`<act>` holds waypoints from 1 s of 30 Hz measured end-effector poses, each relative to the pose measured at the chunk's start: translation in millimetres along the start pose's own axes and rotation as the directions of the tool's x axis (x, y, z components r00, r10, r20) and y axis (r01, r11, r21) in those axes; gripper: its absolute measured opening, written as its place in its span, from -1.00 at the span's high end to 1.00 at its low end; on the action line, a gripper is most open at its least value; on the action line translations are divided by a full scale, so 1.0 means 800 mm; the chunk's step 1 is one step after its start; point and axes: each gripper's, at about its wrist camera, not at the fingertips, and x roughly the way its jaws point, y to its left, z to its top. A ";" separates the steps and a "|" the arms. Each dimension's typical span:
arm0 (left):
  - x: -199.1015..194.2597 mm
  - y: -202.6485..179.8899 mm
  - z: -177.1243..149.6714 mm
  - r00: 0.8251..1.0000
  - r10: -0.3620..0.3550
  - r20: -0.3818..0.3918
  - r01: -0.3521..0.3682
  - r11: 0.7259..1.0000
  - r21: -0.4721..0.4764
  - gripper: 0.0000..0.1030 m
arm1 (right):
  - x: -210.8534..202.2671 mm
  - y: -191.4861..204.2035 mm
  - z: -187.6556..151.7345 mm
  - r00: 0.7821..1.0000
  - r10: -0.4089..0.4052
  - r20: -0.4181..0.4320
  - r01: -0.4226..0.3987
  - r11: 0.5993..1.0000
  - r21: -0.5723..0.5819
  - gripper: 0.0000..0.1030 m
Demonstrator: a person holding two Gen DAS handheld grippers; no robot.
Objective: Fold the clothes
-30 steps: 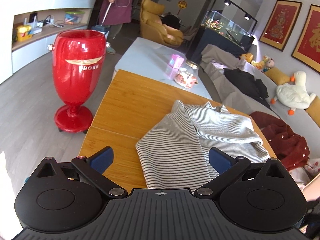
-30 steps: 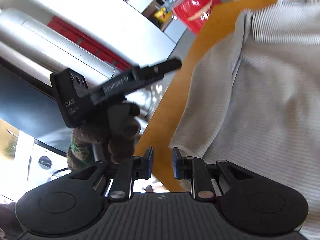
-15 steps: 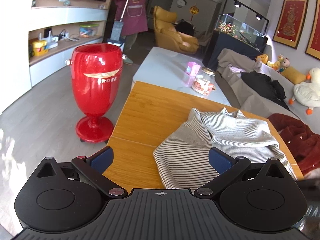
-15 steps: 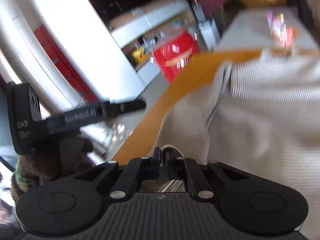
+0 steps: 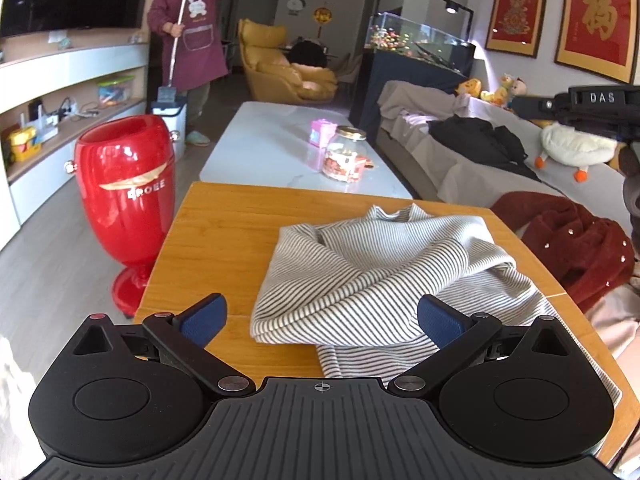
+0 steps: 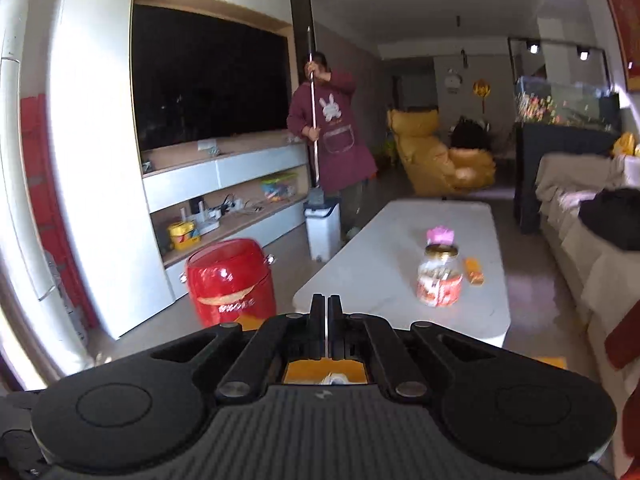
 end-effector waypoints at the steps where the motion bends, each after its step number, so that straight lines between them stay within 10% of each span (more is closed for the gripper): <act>1: 0.003 -0.005 0.001 1.000 -0.009 -0.002 0.009 1.000 0.012 -1.00 | 0.007 0.001 -0.014 0.999 0.023 -0.040 -0.022 1.000 0.019 0.94; 8: 0.024 -0.019 -0.009 0.997 -0.058 -0.056 0.061 0.997 0.053 -1.00 | 0.057 -0.025 -0.070 0.968 0.133 -0.213 -0.082 0.969 0.232 0.29; 21: 0.046 -0.025 -0.024 0.991 -0.058 -0.120 0.067 0.995 0.078 -1.00 | 0.150 -0.022 -0.099 0.873 0.326 -0.363 -0.186 0.910 0.371 0.41; 23: 0.047 -0.021 -0.025 0.991 -0.057 -0.124 0.066 0.995 0.068 -1.00 | 0.140 -0.001 -0.083 0.885 0.310 -0.347 -0.219 0.936 0.277 0.85; 30: 0.049 -0.017 -0.026 0.990 -0.061 -0.127 0.068 0.997 0.048 -1.00 | 0.098 0.029 0.002 0.960 0.235 -0.155 -0.227 0.972 0.067 0.88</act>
